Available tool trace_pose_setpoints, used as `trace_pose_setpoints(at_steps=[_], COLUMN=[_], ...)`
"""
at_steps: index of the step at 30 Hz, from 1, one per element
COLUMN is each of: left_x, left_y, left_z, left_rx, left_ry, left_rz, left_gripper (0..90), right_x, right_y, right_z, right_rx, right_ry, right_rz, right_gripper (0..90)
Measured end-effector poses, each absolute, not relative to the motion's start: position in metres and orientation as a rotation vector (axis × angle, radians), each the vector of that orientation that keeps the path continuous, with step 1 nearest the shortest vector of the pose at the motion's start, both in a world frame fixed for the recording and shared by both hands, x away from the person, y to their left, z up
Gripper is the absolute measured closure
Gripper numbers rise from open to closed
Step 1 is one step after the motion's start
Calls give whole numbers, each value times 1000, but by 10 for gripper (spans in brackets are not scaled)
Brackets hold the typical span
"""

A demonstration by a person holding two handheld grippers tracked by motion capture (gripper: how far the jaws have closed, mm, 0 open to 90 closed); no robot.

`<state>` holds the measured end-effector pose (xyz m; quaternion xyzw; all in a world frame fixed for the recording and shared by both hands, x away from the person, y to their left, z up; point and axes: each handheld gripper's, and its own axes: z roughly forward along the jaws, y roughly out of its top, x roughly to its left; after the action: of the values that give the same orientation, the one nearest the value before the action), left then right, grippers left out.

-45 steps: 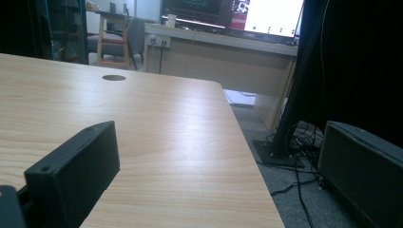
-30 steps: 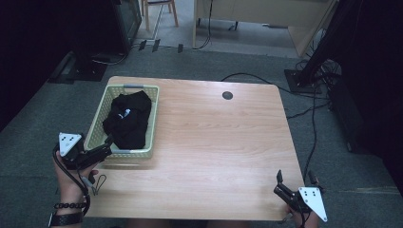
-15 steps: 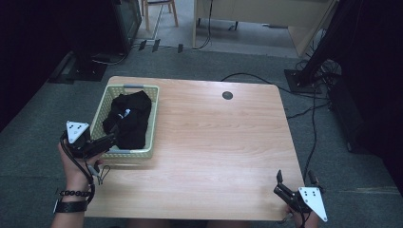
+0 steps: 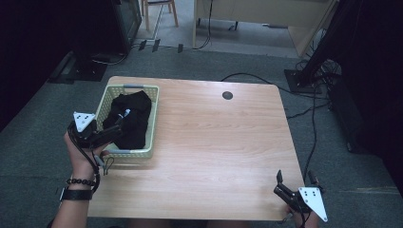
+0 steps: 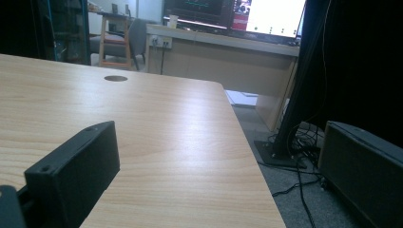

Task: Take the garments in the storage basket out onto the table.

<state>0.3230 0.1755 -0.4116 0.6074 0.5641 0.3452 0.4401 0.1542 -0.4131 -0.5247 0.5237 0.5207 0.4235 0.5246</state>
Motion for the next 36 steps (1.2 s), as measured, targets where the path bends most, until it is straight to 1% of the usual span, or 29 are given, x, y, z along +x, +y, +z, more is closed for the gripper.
trace_pose_setpoints(at_steps=[13,20,29,36], left_x=[348,360,378,391], left_y=[163,160,161,158], left_z=[-413,-413,-417,-425], left_rx=[1534,1539,1559,1615], left_ry=[1393,1399,1440,1475], left_rz=[874,849,831,825], left_gripper=[16,16,16,8], right_x=[154,154,154,154], right_y=[-413,-413,-413,-413], right_z=[-525,-525,-525,-525], right_rx=[1254,1250,1249,1248], right_ry=[1249,1249,1251,1252], right_rz=[1018,1018,1020,1020], right_gripper=[0,0,0,0])
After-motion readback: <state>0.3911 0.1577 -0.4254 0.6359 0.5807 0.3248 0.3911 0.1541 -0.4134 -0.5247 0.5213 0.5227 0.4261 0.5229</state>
